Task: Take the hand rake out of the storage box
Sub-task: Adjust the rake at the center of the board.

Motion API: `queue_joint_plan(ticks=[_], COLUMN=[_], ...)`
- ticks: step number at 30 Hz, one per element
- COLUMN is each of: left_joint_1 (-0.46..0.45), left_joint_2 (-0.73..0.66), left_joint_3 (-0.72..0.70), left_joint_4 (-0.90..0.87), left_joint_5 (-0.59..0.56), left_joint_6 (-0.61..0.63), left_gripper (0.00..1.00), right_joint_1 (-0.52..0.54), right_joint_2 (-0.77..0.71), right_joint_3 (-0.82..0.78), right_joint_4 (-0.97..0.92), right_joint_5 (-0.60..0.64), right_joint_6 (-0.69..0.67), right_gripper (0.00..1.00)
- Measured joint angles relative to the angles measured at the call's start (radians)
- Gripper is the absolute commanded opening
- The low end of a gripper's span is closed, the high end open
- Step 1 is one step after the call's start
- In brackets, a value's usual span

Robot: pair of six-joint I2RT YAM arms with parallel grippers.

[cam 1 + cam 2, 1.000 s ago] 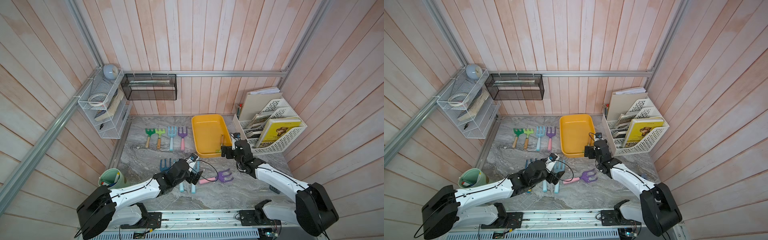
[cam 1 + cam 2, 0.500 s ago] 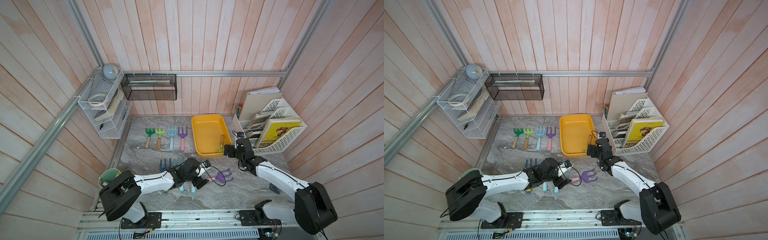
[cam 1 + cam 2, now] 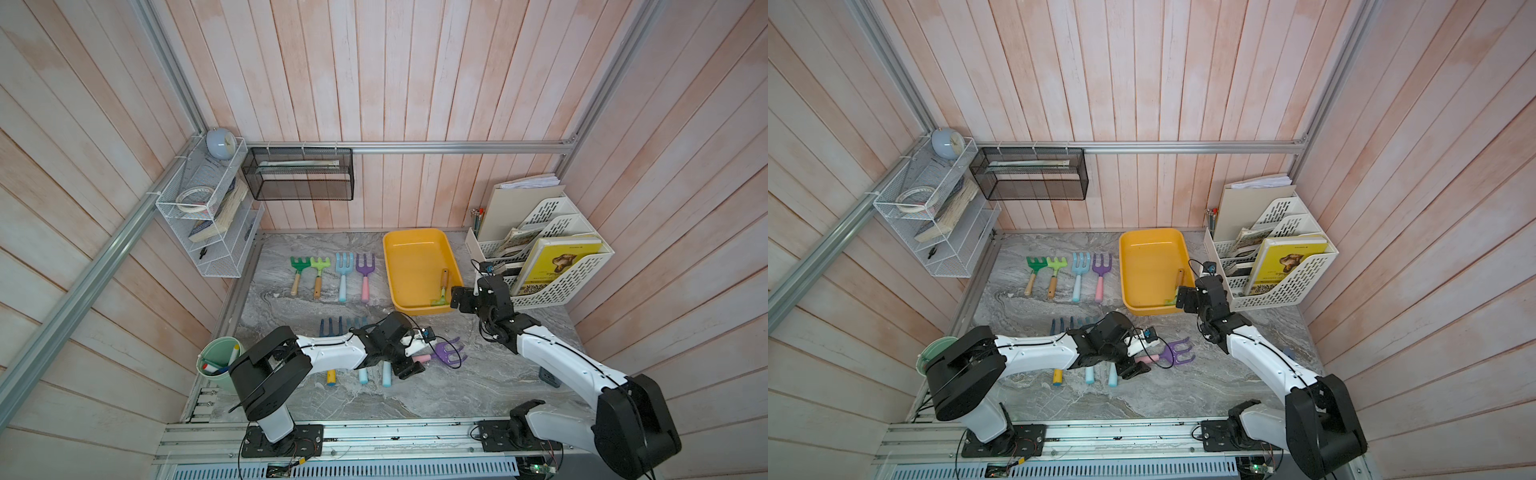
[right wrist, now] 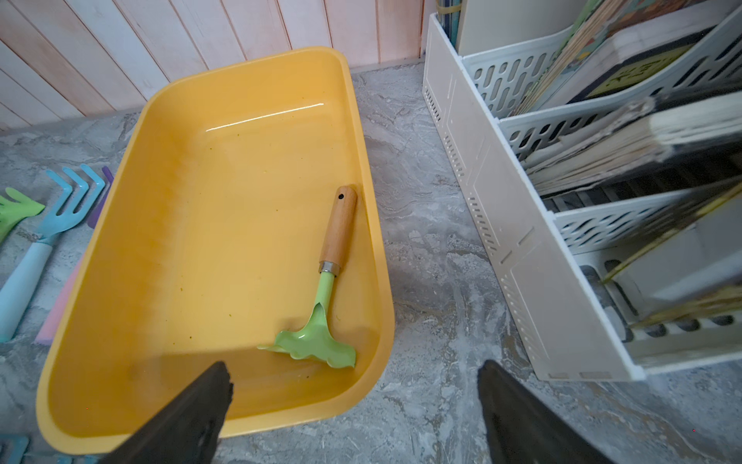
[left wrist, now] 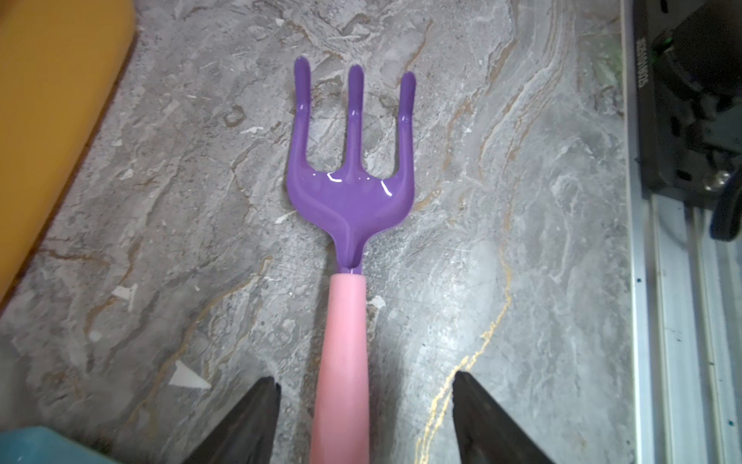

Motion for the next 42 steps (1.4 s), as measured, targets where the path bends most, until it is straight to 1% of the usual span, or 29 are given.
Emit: queue_joint_plan(ticks=[2,7,12,14,16,19,20,22,23,26,28,30,31,34,37,40,42], left_joint_1=[-0.013,-0.019,-0.019,-0.023,-0.027,-0.032,-0.033,-0.040,-0.043,-0.051,-0.069,-0.103,-0.123,-0.168,-0.176,-0.181,-0.185], left_joint_2=[0.026,0.064,0.081,0.095,0.103,0.106,0.106,0.101,0.096,0.055,0.009,-0.026,-0.034,-0.026,-0.023,-0.016,-0.004], left_joint_3=[0.021,0.045,0.052,0.060,0.071,0.079,0.079,0.078,0.076,0.064,0.062,0.067,0.079,0.130,0.143,0.143,0.143], left_joint_4=[-0.012,-0.024,-0.029,-0.029,-0.030,-0.033,-0.031,-0.029,-0.029,-0.053,-0.072,-0.089,-0.106,-0.169,-0.192,-0.210,-0.222], left_joint_5=[0.001,-0.021,-0.047,-0.061,-0.079,-0.112,-0.123,-0.169,-0.192,-0.256,-0.299,-0.348,-0.372,-0.444,-0.488,-0.523,-0.537], left_joint_6=[0.006,0.003,-0.006,-0.013,-0.021,-0.047,-0.053,-0.089,-0.110,-0.210,-0.303,-0.397,-0.450,-0.638,-0.801,-0.935,-1.004], left_gripper=[0.53,0.52,0.50,0.43,0.31,0.21,0.20,0.14,0.13,0.12,0.12,0.13,0.16,0.15,0.15,0.15,0.16], right_joint_1=[-0.002,-0.006,-0.016,-0.019,-0.022,-0.029,-0.031,-0.035,-0.036,-0.040,-0.043,-0.044,-0.044,-0.044,-0.044,-0.044,-0.044], right_joint_2=[-0.011,-0.061,-0.073,-0.073,-0.074,-0.079,-0.080,-0.085,-0.086,-0.092,-0.095,-0.096,-0.096,-0.100,-0.113,-0.119,-0.122], right_joint_3=[-0.003,-0.036,-0.045,-0.047,-0.049,-0.052,-0.053,-0.055,-0.055,-0.056,-0.060,-0.061,-0.061,-0.061,-0.062,-0.062,-0.062], right_joint_4=[0.001,0.007,0.007,0.008,0.007,0.008,0.008,0.008,0.008,0.008,0.009,0.007,0.008,0.007,0.007,0.002,-0.009], right_joint_5=[0.001,0.004,0.004,0.004,0.004,0.004,0.004,0.004,0.004,0.004,0.005,0.008,0.008,0.010,0.019,0.031,0.034], right_joint_6=[0.000,0.003,0.010,0.011,0.013,0.019,0.019,0.019,0.020,0.026,0.030,0.034,0.037,0.048,0.071,0.102,0.125], right_gripper=[0.98,0.98,0.98,0.98,0.98,0.98,0.98,0.98,0.98,0.98,0.98,0.98,0.98,0.98,0.98,0.98,0.98])
